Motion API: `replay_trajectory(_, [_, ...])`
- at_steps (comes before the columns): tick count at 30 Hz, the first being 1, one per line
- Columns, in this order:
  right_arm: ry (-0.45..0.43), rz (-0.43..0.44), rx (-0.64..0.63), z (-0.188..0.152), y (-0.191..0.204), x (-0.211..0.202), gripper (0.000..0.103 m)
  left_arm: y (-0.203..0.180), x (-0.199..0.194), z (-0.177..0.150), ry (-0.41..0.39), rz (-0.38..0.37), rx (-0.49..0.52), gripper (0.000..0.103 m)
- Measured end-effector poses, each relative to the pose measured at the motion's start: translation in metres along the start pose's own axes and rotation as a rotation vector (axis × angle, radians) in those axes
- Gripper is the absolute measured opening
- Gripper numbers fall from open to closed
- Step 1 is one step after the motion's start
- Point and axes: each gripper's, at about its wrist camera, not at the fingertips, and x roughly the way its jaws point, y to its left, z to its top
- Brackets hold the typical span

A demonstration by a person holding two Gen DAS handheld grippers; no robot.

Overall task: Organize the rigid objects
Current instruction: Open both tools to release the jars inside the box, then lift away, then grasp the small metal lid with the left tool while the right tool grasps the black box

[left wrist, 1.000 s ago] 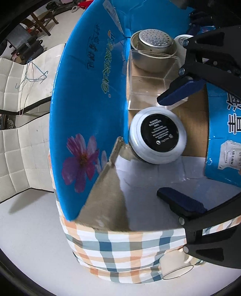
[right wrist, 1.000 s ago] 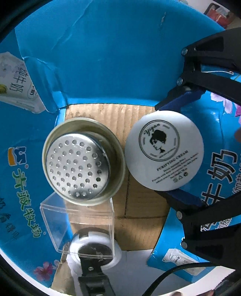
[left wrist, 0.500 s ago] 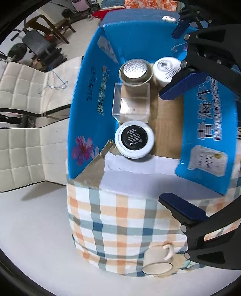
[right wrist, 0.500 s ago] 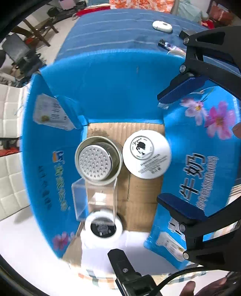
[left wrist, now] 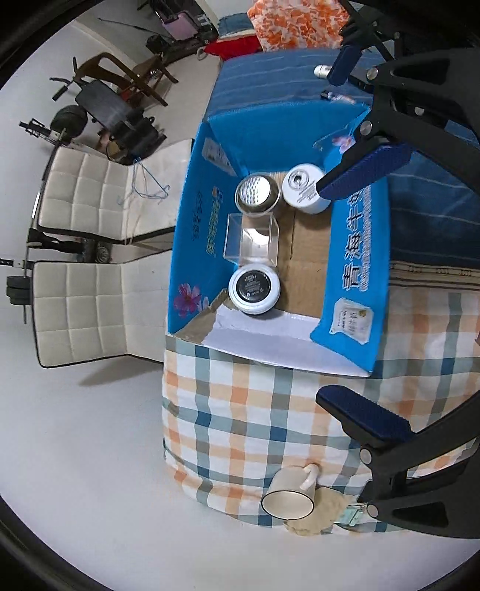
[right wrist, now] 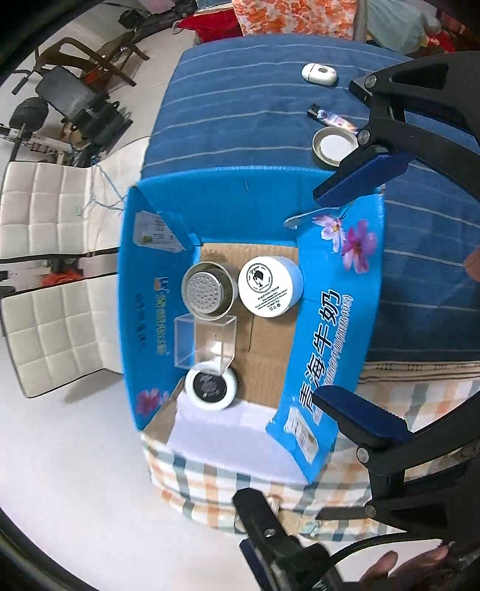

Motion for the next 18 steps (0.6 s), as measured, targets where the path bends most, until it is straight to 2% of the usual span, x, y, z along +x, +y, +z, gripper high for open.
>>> replay_trajectory(5, [-0.046, 0.028, -0.006, -0.009, 0.000, -0.040, 0.099, -0.009, -0.027, -0.011, -0.035, -0.012, 0.013, 0.103])
replay_trajectory(12, [-0.093, 0.051, -0.007, -0.019, -0.009, -0.068, 0.099, -0.023, -0.046, -0.017, -0.060, -0.021, 0.029, 0.103])
replay_trajectory(16, [-0.098, 0.063, 0.032, -0.022, -0.033, -0.072, 0.099, -0.045, -0.051, -0.018, -0.069, -0.028, 0.051, 0.103])
replay_trajectory(18, [-0.099, 0.055, 0.069, -0.024, -0.056, -0.074, 0.099, -0.067, -0.051, -0.018, -0.075, -0.041, 0.075, 0.103])
